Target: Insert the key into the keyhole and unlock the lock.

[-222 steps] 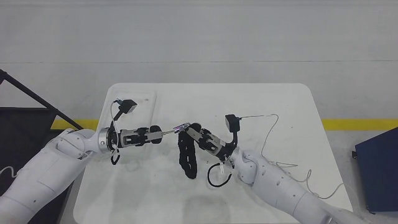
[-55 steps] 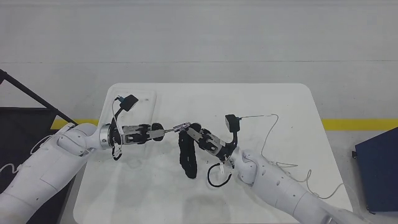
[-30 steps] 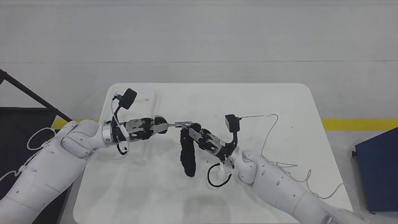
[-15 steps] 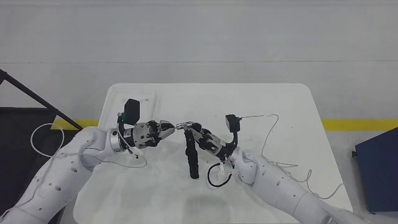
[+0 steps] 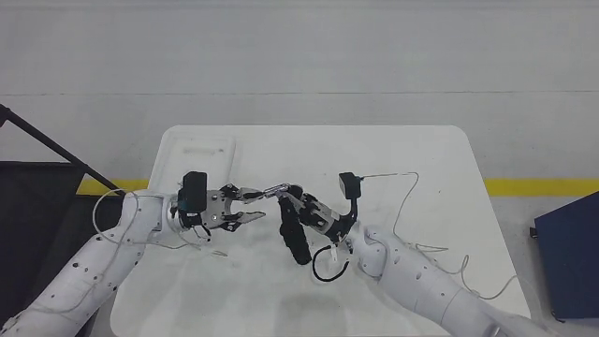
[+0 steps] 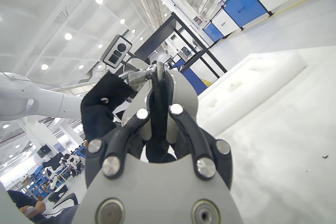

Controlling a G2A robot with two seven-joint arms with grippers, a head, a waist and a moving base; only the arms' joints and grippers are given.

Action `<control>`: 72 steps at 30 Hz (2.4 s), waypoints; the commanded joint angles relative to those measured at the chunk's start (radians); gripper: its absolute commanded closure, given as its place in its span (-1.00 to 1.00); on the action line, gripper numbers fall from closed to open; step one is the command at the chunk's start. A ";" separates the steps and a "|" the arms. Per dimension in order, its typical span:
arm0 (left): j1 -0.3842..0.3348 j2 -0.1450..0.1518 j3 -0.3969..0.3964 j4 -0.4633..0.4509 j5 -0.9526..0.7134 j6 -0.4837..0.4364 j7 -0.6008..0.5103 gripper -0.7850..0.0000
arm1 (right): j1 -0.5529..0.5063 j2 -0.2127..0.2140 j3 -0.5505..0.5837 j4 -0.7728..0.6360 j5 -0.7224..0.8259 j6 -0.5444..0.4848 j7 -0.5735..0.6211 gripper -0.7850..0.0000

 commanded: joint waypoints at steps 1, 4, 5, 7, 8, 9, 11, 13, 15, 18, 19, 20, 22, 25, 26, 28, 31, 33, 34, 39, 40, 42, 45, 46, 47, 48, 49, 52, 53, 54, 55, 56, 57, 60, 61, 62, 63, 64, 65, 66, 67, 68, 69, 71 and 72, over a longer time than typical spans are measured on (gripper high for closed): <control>-0.014 -0.004 0.014 0.023 -0.045 -0.010 -0.011 -1.00 | 0.000 0.000 0.000 0.000 0.000 0.000 0.000 1.00; -0.030 -0.008 0.028 0.035 -0.124 -0.037 -0.038 -1.00 | 0.000 0.000 0.000 0.000 0.000 0.000 0.000 1.00; -0.032 -0.009 0.027 0.045 -0.143 -0.039 -0.041 -1.00 | 0.000 0.000 0.000 0.000 0.000 0.000 0.000 1.00; -0.029 -0.011 0.032 0.071 -0.211 -0.067 -0.068 -1.00 | 0.000 0.000 0.000 0.000 0.000 0.000 0.000 1.00; -0.031 -0.012 0.032 0.083 -0.250 -0.074 -0.079 -1.00 | 0.000 0.000 0.000 0.000 0.000 0.000 0.000 1.00; -0.031 -0.012 0.043 0.086 -0.274 -0.074 -0.092 -1.00 | 0.000 0.000 0.000 0.000 0.000 0.000 0.000 1.00; -0.021 -0.008 0.083 0.111 -0.411 -0.074 -0.129 -1.00 | 0.000 0.000 0.000 0.000 0.000 0.000 0.000 1.00; -0.033 0.001 0.127 0.121 -0.565 -0.074 -0.235 -1.00 | -0.005 0.000 0.008 -0.007 -0.003 0.021 0.008 1.00; -0.029 0.014 0.196 0.125 -0.837 -0.074 -0.396 -1.00 | -0.013 0.004 0.032 -0.023 -0.014 0.043 0.023 1.00; -0.050 0.049 0.289 0.067 -1.387 -0.074 -0.778 -1.00 | -0.029 0.014 0.071 -0.041 -0.042 0.061 0.042 1.00; -0.064 0.063 0.307 0.056 -1.590 -0.074 -0.931 -1.00 | -0.036 0.017 0.085 -0.047 -0.051 0.062 0.048 1.00; -0.080 0.078 0.318 0.057 -1.781 -0.072 -1.079 -1.00 | -0.042 0.021 0.098 -0.054 -0.059 0.065 0.055 1.00; -0.112 0.104 0.323 0.040 -2.129 0.044 -1.365 -1.00 | -0.057 0.027 0.121 -0.069 -0.072 0.070 0.068 1.00; -0.141 0.133 0.262 0.054 -2.527 0.261 -1.707 -1.00 | -0.079 0.035 0.152 -0.093 -0.088 0.075 0.091 1.00; -0.143 0.139 0.240 0.068 -2.616 0.324 -1.791 -1.00 | -0.085 0.036 0.161 -0.100 -0.093 0.075 0.099 1.00; -0.138 0.145 0.206 0.089 -2.753 0.448 -1.908 -1.00 | -0.097 0.039 0.177 -0.112 -0.102 0.074 0.116 1.00; -0.133 0.150 0.182 0.109 -2.862 0.681 -2.018 -1.00 | -0.113 0.041 0.198 -0.128 -0.108 0.075 0.136 1.00; -0.137 0.152 0.178 0.116 -2.906 0.881 -2.059 -1.00 | -0.120 0.041 0.209 -0.136 -0.110 0.076 0.150 1.00; -0.141 0.152 0.177 0.120 -2.902 0.948 -2.063 -1.00 | -0.123 0.040 0.214 -0.139 -0.111 0.077 0.157 1.00; -0.146 0.149 0.191 0.119 -2.915 1.291 -2.068 -1.00 | -0.135 0.036 0.238 -0.150 -0.114 0.079 0.182 1.00; -0.147 0.146 0.191 0.121 -2.927 1.333 -2.066 -1.00 | -0.137 0.035 0.242 -0.152 -0.116 0.080 0.188 1.00; -0.147 0.138 0.197 0.124 -2.994 1.459 -2.069 -1.00 | -0.141 0.033 0.249 -0.155 -0.117 0.079 0.197 1.00; -0.160 0.126 0.202 0.123 -3.035 1.575 -2.049 -1.00 | -0.144 0.028 0.257 -0.156 -0.117 0.080 0.213 1.00; -0.165 0.122 0.201 0.126 -3.049 1.601 -2.040 -1.00 | -0.145 0.026 0.259 -0.156 -0.117 0.081 0.218 1.00; -0.173 0.118 0.201 0.122 -3.039 1.613 -2.023 -1.00 | -0.146 0.024 0.261 -0.155 -0.117 0.080 0.221 1.00; -0.177 0.115 0.200 0.117 -3.029 1.612 -2.014 -1.00 | -0.147 0.022 0.263 -0.154 -0.117 0.080 0.225 1.00; -0.178 0.112 0.201 0.115 -3.021 1.611 -2.009 -1.00 | -0.147 0.020 0.265 -0.153 -0.116 0.080 0.228 1.00; -0.178 0.103 0.206 0.110 -2.977 1.594 -1.992 -1.00 | -0.149 0.015 0.272 -0.150 -0.116 0.074 0.236 1.00; -0.180 0.101 0.207 0.108 -2.956 1.583 -1.983 -1.00 | -0.150 0.013 0.275 -0.148 -0.116 0.073 0.238 1.00; -0.176 0.098 0.208 0.107 -2.950 1.576 -1.985 -1.00 | -0.151 0.011 0.277 -0.147 -0.119 0.070 0.240 1.00; -0.173 0.094 0.209 0.109 -2.960 1.581 -1.992 -0.98 | -0.152 0.010 0.280 -0.146 -0.120 0.068 0.241 1.00; -0.174 0.091 0.208 0.109 -2.954 1.577 -1.990 -0.72 | -0.153 0.008 0.282 -0.144 -0.121 0.066 0.242 1.00; -0.172 0.089 0.208 0.109 -2.948 1.573 -1.991 -0.22 | -0.154 0.006 0.285 -0.143 -0.122 0.064 0.243 1.00; -0.169 0.082 0.206 0.109 -2.937 1.573 -1.995 0.47 | -0.157 0.001 0.292 -0.137 -0.124 0.060 0.245 1.00; -0.167 0.080 0.205 0.109 -2.936 1.574 -1.998 0.47 | -0.158 -0.001 0.294 -0.134 -0.125 0.058 0.247 1.00; -0.166 0.078 0.203 0.110 -2.934 1.576 -2.000 0.48 | -0.158 -0.003 0.295 -0.132 -0.126 0.057 0.248 1.00; -0.165 0.076 0.201 0.110 -2.933 1.578 -2.000 0.56 | -0.159 -0.005 0.297 -0.130 -0.128 0.056 0.249 1.00; -0.163 0.075 0.198 0.111 -2.935 1.580 -2.003 0.65 | -0.159 -0.007 0.298 -0.128 -0.128 0.055 0.250 1.00; -0.161 0.073 0.196 0.111 -2.938 1.585 -2.006 0.73 | -0.160 -0.009 0.300 -0.126 -0.129 0.054 0.252 1.00; -0.161 0.071 0.193 0.112 -2.935 1.586 -2.005 0.71 | -0.160 -0.010 0.301 -0.124 -0.130 0.052 0.253 1.00; -0.160 0.070 0.190 0.113 -2.931 1.585 -2.004 0.68 | -0.161 -0.012 0.303 -0.122 -0.129 0.050 0.254 1.00; -0.158 0.069 0.189 0.112 -2.928 1.586 -2.004 0.63 | -0.161 -0.014 0.304 -0.120 -0.129 0.048 0.257 1.00; -0.157 0.067 0.186 0.111 -2.923 1.586 -2.004 0.63 | -0.161 -0.016 0.306 -0.118 -0.130 0.046 0.258 1.00; -0.156 0.065 0.181 0.108 -2.905 1.565 -1.998 0.64 | -0.162 -0.019 0.310 -0.115 -0.131 0.043 0.262 1.00; -0.153 0.063 0.178 0.106 -2.892 1.543 -1.991 0.67 | -0.163 -0.021 0.311 -0.114 -0.131 0.042 0.264 1.00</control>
